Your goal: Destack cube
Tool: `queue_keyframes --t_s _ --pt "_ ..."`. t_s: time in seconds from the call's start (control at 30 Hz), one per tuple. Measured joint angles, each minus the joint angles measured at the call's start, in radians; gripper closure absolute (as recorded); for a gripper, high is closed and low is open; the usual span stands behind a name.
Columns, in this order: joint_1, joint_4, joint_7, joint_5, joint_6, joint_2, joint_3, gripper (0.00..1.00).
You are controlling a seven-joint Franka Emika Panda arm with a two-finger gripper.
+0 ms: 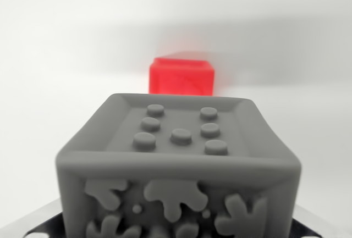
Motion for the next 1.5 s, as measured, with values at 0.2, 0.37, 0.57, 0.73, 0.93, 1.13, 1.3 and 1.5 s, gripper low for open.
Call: queue_keyframes --t_s 0.2,0.37,0.57,0.73,0.93,1.13,1.3,1.5 --pt "-0.004 -0.004 -0.017 0.002 -0.016 -0.022 0.0 1.0" --pt "-0.018 -0.024 -0.047 0.002 -0.009 -0.024 -0.001 1.0" --pt "-0.033 -0.048 -0.08 0.003 0.003 -0.039 -0.001 1.0" --pt "-0.045 -0.068 -0.111 0.003 0.013 -0.047 -0.001 1.0" --pt "-0.061 -0.09 -0.146 0.004 0.026 -0.056 -0.001 1.0" --pt "-0.076 -0.113 -0.182 0.004 0.038 -0.068 -0.001 1.0" --pt "-0.091 -0.133 -0.215 0.005 0.049 -0.076 -0.002 1.0" --pt "-0.109 -0.156 -0.256 0.006 0.062 -0.087 -0.002 1.0"
